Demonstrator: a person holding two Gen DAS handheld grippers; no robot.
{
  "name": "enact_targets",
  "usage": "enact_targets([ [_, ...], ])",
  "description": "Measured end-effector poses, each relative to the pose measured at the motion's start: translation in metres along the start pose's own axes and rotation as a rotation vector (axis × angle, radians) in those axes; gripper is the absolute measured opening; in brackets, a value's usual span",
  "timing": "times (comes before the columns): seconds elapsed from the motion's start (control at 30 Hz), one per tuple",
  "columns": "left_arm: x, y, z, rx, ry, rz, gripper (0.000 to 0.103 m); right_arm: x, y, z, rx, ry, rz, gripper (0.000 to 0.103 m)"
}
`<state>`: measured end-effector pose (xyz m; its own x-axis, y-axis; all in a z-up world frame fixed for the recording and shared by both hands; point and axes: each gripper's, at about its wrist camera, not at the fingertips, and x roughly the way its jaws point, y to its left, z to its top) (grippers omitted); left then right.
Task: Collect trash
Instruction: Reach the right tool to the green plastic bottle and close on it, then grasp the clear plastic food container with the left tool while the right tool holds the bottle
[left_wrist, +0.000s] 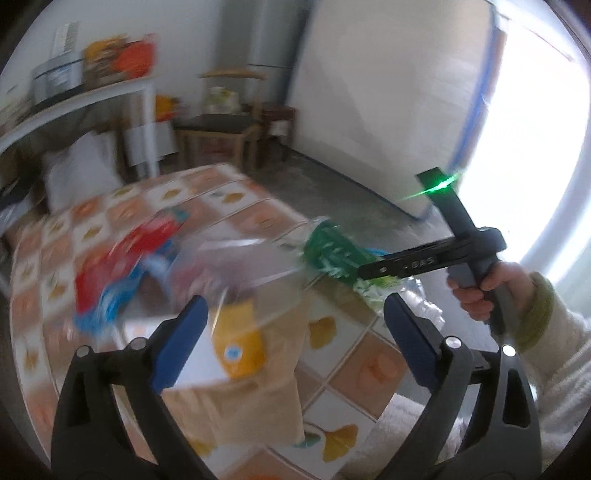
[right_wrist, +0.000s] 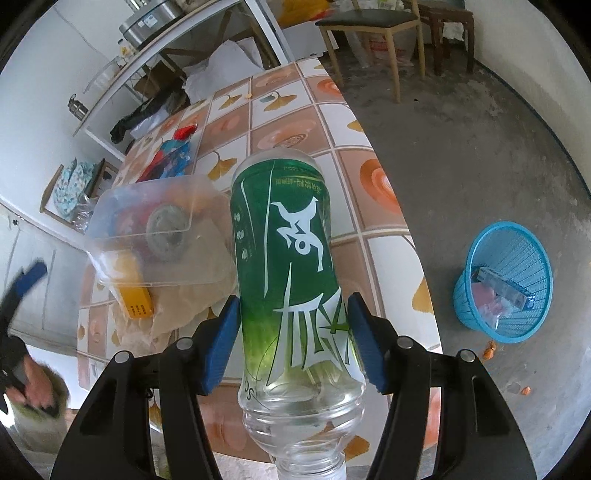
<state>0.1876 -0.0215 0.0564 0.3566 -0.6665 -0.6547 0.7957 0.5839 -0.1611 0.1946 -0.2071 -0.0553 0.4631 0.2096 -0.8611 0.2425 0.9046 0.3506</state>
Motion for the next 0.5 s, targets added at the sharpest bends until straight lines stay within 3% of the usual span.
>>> enact_targets([
  [0.2, 0.046, 0.013, 0.051, 0.188, 0.171, -0.034, 0.094, -0.001, -0.005, -0.002, 0.005, -0.007, 0.030, 0.058],
  [0.5, 0.121, 0.035, 0.090, 0.313, 0.475, -0.130, 0.094, -0.002, -0.013, -0.005, 0.009, -0.012, 0.073, 0.058],
])
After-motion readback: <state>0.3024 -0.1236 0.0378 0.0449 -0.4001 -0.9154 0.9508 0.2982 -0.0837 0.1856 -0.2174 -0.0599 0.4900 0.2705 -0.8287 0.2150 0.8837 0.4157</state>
